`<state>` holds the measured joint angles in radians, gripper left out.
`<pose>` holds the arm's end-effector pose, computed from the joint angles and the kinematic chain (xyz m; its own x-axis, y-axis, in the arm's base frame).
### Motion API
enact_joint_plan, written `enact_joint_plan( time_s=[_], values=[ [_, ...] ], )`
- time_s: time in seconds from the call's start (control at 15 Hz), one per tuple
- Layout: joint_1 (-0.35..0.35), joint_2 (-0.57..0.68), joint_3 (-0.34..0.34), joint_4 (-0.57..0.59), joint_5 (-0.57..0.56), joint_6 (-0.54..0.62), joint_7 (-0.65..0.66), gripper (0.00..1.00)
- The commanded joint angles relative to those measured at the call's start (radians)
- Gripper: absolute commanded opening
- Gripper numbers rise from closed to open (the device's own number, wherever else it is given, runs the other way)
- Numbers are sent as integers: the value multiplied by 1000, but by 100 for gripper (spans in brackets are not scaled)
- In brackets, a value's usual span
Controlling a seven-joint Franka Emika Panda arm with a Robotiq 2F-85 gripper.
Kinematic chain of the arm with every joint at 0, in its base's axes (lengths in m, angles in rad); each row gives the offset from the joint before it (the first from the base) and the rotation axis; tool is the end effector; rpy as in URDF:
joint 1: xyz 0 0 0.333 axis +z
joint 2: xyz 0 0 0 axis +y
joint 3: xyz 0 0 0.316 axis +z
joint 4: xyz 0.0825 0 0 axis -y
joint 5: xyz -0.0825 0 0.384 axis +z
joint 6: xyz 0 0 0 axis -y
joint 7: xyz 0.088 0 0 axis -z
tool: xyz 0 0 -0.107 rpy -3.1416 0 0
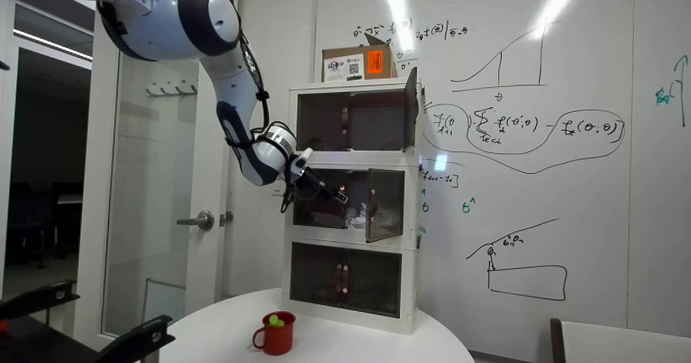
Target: Open the cabinet
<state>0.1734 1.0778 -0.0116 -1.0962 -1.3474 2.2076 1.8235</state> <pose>0.7816 0.0975 0.1780 0.4050 -0.2870 0.8681 -0.7554 -0.6399 0.1409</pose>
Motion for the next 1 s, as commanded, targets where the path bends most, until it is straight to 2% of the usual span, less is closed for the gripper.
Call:
enact_joint_plan(
  time_s=[0.0, 0.6, 0.93],
  values=[
    [13, 39, -25, 70, 24, 4, -38, 68],
    [28, 23, -25, 22, 23, 26, -16, 2],
    [62, 16, -31, -44, -5, 39, -6, 0]
  ],
)
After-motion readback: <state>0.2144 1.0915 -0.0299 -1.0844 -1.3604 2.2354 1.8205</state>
